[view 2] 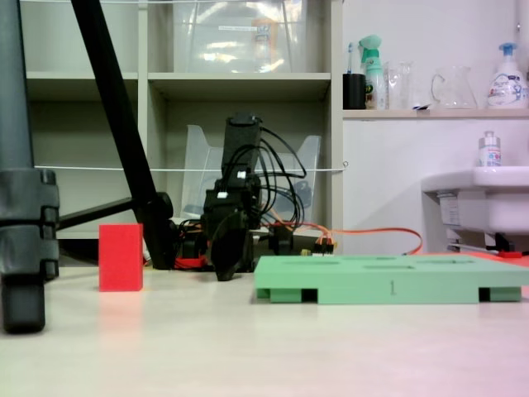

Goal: Put the square block into the corresponding hole

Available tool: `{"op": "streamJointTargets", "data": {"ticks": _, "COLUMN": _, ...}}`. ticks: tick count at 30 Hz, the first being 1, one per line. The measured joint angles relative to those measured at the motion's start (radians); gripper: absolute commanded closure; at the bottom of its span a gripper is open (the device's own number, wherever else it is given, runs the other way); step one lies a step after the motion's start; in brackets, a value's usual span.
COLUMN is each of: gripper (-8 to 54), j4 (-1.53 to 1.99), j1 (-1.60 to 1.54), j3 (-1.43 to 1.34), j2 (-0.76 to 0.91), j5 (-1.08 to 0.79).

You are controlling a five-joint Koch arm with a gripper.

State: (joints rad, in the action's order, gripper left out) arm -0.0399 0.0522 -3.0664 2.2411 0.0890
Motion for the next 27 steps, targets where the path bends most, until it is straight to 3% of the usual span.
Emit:
{"op": "streamJointTargets", "data": {"ticks": 12, "gripper": 11.8, "j4": -0.002, "j1": -0.003, "j3": 0.002, "j2": 0.0, "j5": 0.014}}
{"op": "streamJointTargets", "data": {"ticks": 21, "gripper": 16.1, "j4": 0.026, "j1": -0.002, "j3": 0.138, "j2": 0.0, "j5": 0.95}}
{"op": "streamJointTargets", "data": {"ticks": 27, "gripper": 16.2, "j4": 0.419, "j1": 0.006, "j3": 0.531, "j2": 0.0, "j5": 1.204}}
